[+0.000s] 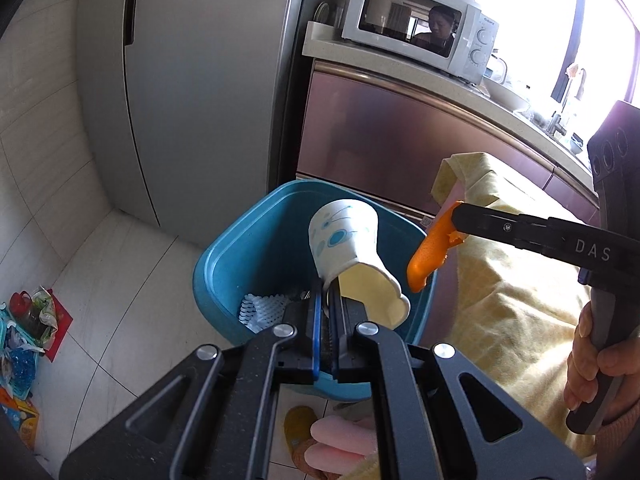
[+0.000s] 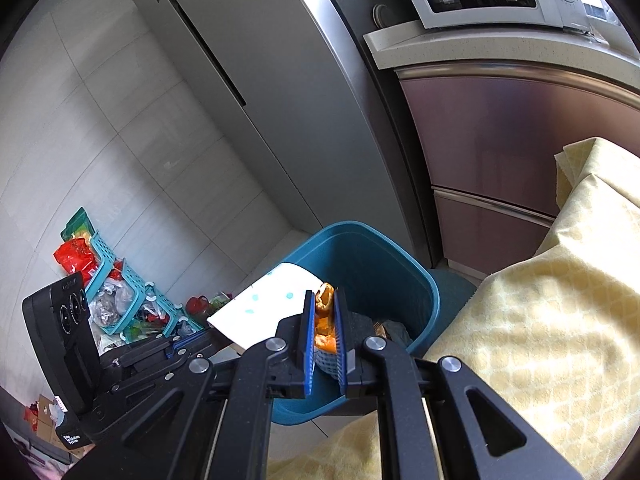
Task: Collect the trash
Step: 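Open the left tool to drop the cup while the right tool releases the orange peel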
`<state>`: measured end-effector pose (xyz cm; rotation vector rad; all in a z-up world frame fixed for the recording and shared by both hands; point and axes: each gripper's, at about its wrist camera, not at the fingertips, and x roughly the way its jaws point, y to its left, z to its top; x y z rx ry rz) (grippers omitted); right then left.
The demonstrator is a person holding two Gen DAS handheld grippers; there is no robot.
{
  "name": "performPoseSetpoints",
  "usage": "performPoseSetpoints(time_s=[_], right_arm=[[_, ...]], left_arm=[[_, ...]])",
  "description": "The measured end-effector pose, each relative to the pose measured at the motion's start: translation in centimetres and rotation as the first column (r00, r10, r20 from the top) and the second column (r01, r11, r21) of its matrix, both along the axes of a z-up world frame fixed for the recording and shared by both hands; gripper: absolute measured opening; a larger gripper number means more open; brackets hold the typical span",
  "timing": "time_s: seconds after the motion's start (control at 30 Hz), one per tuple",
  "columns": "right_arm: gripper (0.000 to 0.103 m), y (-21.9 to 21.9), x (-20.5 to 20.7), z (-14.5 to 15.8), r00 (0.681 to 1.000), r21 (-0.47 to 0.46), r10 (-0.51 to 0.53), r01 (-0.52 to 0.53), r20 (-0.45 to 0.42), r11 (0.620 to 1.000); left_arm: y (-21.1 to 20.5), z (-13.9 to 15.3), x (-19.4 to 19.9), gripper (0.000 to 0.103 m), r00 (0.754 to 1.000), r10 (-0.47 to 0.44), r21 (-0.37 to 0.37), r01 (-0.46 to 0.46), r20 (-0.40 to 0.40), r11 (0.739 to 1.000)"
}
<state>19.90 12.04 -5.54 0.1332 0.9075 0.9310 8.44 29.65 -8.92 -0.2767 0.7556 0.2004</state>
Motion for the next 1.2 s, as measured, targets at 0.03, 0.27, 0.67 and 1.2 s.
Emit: performPoseSetpoints(time_s=[0.03, 0.27, 0.67, 1.2], right_arm=[[0.008, 0.1, 0.1, -0.2, 1.000, -0.002, -0.001, 0.001, -0.008, 1.000], [0.008, 0.4, 0.9, -0.7, 0.999, -0.017, -0.014, 0.013, -0.036, 1.000], [0.012, 1.0, 1.4, -1.3, 0.996, -0.030, -0.023, 0.021, -0.082, 0.999], [0.032, -3.4, -1.3, 1.9, 0.999, 0.009, -0.041, 0.040, 0.030, 0.999]], left_arm=[[-0.1, -0.1, 0.2, 0.004, 1.000, 0.000, 0.002, 0.000, -0.002, 1.000], [-0.2, -1.0, 1.4, 0.004, 1.000, 0.009, 0.002, -0.009, -0.021, 1.000], [0.0, -2.9, 3.0, 0.012, 0.998, 0.011, -0.009, -0.011, -0.067, 1.000], [-2.2, 0.3, 0.3, 0.059, 0.997, -0.035, 0.020, 0.034, 0.070, 0.999]])
